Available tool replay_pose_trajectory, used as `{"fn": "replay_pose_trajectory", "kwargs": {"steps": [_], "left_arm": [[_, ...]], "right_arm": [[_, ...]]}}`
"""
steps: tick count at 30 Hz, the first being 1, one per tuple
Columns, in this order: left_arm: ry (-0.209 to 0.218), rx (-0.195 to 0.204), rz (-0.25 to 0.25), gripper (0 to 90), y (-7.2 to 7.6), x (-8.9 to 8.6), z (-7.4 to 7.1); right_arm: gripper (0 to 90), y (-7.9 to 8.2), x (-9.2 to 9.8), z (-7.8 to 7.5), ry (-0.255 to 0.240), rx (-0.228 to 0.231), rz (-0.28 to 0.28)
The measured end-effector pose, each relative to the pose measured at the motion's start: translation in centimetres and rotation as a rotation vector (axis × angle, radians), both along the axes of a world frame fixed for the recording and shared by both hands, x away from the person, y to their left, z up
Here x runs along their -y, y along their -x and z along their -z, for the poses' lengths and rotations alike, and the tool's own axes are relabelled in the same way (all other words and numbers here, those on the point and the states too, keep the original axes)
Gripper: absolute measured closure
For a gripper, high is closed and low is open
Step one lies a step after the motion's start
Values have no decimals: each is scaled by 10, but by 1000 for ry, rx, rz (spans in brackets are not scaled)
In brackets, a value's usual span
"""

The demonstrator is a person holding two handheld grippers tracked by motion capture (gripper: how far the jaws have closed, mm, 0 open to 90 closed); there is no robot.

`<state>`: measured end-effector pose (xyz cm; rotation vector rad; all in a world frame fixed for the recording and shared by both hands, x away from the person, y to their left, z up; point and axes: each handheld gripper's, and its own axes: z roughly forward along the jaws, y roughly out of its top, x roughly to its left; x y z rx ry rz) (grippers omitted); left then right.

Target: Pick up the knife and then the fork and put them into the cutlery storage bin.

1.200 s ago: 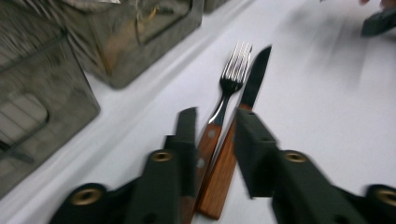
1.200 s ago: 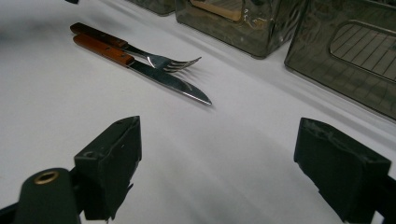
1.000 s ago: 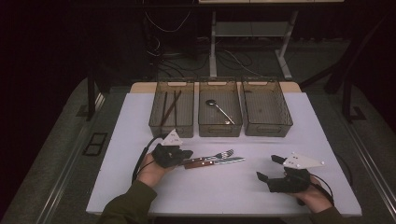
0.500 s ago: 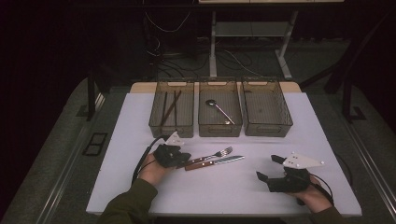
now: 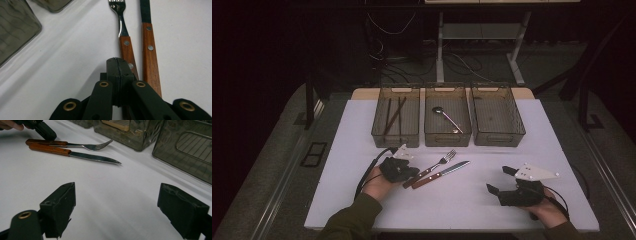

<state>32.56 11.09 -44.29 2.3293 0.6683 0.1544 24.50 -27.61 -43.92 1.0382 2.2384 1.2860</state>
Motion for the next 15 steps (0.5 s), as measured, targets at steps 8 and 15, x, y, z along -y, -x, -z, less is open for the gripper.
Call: {"fn": "replay_pose_trajectory", "kwargs": {"steps": [8, 15], "left_arm": [[35, 6, -39, 854, 1, -1, -7], [91, 26, -66, 713, 6, 4, -18]], "right_arm": [[153, 0, 0, 0, -1, 0, 1], [153, -1, 0, 0, 1, 0, 0]]}}
